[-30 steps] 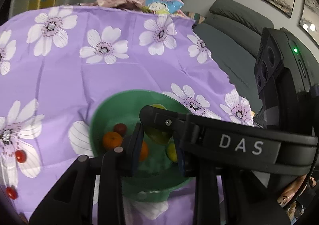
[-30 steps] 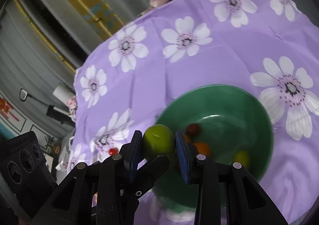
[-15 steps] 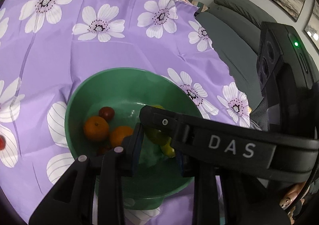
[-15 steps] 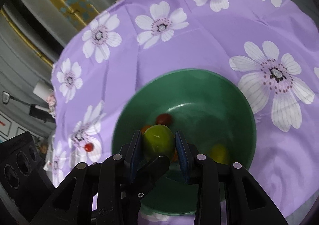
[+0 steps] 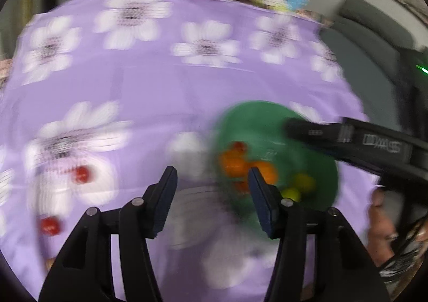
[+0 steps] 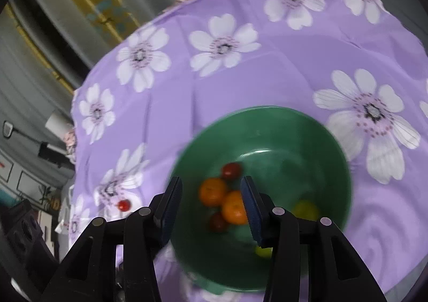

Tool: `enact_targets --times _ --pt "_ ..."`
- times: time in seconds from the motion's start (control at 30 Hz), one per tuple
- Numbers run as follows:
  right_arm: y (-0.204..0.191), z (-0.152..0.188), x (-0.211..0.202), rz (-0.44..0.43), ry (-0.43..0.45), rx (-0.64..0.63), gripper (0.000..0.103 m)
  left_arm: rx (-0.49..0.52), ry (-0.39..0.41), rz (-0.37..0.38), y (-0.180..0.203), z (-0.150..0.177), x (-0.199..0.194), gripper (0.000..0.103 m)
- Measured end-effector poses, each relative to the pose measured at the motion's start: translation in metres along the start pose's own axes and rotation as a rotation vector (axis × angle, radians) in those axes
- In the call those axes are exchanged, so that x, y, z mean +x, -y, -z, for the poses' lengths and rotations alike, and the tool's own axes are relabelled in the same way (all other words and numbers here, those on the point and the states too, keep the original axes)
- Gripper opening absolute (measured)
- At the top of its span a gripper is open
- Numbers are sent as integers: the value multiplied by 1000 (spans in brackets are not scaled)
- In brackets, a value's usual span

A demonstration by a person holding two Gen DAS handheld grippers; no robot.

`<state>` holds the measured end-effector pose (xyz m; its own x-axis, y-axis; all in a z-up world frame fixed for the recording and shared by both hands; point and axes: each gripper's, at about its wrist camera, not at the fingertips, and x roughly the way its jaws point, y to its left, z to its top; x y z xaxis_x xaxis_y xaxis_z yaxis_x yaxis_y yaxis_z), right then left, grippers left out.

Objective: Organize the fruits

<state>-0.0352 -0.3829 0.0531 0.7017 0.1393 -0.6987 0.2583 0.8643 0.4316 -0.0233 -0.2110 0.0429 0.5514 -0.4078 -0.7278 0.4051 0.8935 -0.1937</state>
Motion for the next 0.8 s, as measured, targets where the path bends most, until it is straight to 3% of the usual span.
enact_targets --times 0.1,0.23,0.4,0.53,0.63,0.7,0.8 --pt "-21 4 3 -26 6 -46 47 -76 -11 -132 -46 5 -10 56" --pt "-53 10 13 -60 -3 -104 48 -225 -25 -235 -101 17 -23 56" --pt "-98 23 39 -110 -42 -188 59 -334 -56 -412 -150 32 -27 55" --pt "-131 33 78 -135 -130 -231 59 -413 -90 -399 -178 41 -23 54" --pt "-153 44 109 -134 -206 -272 59 -403 -91 -433 -176 42 -21 54" --pt "-165 49 133 -109 -268 -281 59 -399 -103 -402 -175 43 -16 51" --pt "-177 57 152 -62 -293 -314 59 -381 -136 -396 -173 46 -7 48"
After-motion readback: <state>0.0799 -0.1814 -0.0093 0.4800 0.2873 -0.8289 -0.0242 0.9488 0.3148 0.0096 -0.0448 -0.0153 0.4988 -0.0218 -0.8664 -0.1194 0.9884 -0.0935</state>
